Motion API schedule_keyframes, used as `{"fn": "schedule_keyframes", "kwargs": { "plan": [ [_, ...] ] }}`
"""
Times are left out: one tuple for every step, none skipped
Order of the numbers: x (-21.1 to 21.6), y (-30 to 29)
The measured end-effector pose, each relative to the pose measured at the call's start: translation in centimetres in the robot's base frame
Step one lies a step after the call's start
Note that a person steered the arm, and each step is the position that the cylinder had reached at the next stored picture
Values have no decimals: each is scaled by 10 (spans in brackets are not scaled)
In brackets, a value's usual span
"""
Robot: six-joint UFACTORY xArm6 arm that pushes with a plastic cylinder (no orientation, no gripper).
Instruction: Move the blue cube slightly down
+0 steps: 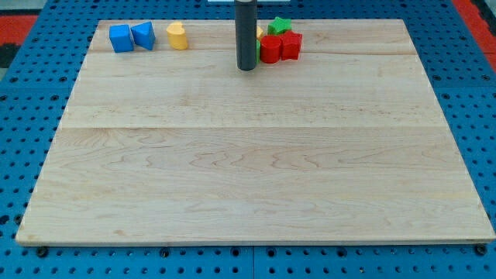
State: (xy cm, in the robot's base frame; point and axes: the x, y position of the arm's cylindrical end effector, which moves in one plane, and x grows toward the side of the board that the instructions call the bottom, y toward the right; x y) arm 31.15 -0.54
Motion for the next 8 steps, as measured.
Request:
{"fn": "schedule_keyframes", "kwargs": {
  "plan": [
    [0, 0],
    [-8, -6],
    [-9, -6],
    [9, -47],
    [-8, -38],
    [-49, -32],
    [-88, -47],
    [-120, -92]
  ]
}}
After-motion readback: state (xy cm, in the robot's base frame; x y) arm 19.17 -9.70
